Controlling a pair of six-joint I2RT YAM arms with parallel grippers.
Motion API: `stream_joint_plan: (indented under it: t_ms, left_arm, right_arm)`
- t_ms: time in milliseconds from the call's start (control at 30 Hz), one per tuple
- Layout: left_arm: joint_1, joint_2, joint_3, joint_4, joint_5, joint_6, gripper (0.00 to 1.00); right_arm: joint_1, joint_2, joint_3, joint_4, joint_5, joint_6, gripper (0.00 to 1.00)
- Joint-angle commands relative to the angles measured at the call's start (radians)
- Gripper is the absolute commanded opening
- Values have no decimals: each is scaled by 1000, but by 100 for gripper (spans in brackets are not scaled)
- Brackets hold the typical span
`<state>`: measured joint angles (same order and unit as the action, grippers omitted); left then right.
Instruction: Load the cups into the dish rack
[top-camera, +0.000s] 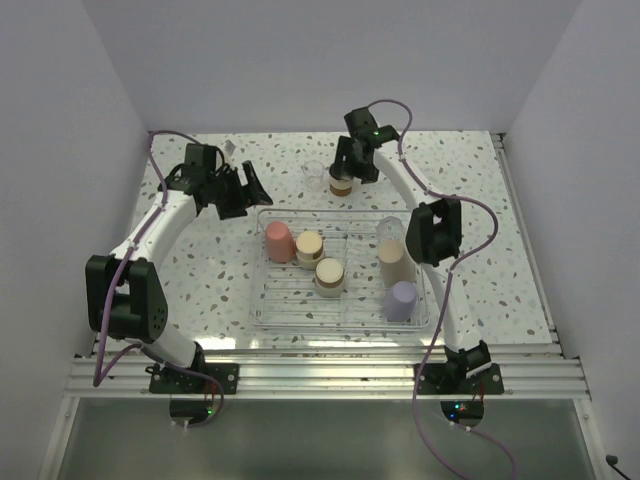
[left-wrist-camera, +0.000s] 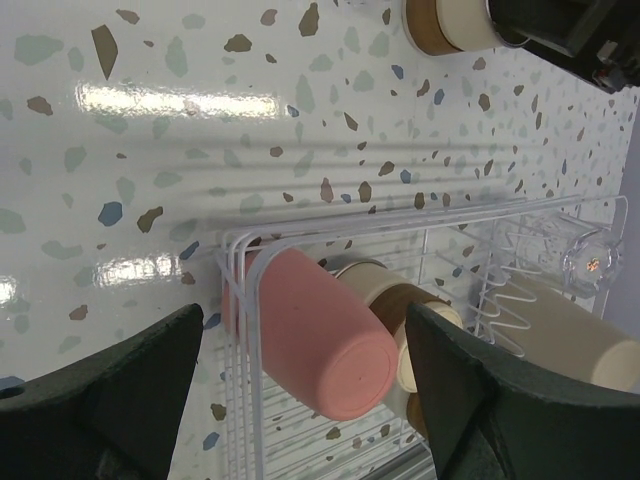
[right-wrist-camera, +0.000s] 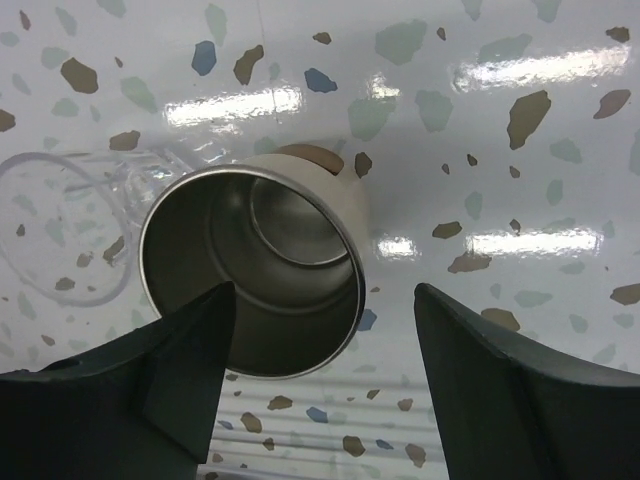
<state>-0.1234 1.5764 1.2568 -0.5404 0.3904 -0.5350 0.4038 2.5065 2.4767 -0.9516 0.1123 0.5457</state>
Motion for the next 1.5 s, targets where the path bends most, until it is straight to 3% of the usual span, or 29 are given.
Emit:
stream_joint_plan:
  t_ms: [0,100,133,267,333,667,833,933,1000,1033,1067,1100,1233,1467]
  left_arm:
    - [10,0,46,13,4,40,85]
    - [11,-3,47,10,1,41,85]
    - [11,-7,47,8,-1,44,85]
    - [16,-9,55,-6,-7,52,85]
    - [16,-10,64,-13,-8,53,84]
    - [16,-49,118,0,1,53,86]
    - [16,-110,118,83,119,43,89]
    - [16,-139,66,213,287,-20,89]
    - [15,-153,-11,400,443,-100,89]
    - [13,-161,-42,486,488,-215,89]
    - [10,-171,-75,687,522,-280,89]
    - [7,-190,-129,768,553,-339,90]
    - [1,-208,-192,996,561,-543,95]
    - [-74,-185,-280,1385,565,-795,97]
  right_arm:
    - [-13,15,2,46,0,42,73]
    - [-16,25,-15,57,-13,45,58]
    - [-16,25,-16,63,-17,45,42]
    - [-16,-9,-47,86,-14,48,11]
    - [-14,-53,-64,111,-2,40,0]
    - [-36,-334,-189,181,-39,52,0]
    - [-78,-601,-561,540,-345,184,0]
    - [-109,-730,-768,781,-550,365,0]
    - [-111,-787,-838,873,-632,462,0]
    - [-109,-807,-899,945,-704,489,0]
    - [-109,-825,-935,991,-727,550,0]
    - [-111,-845,-972,1034,-747,584,0]
    - [-109,-968,-1140,1240,-806,703,0]
    - [-106,-1074,-1256,1295,-844,744,0]
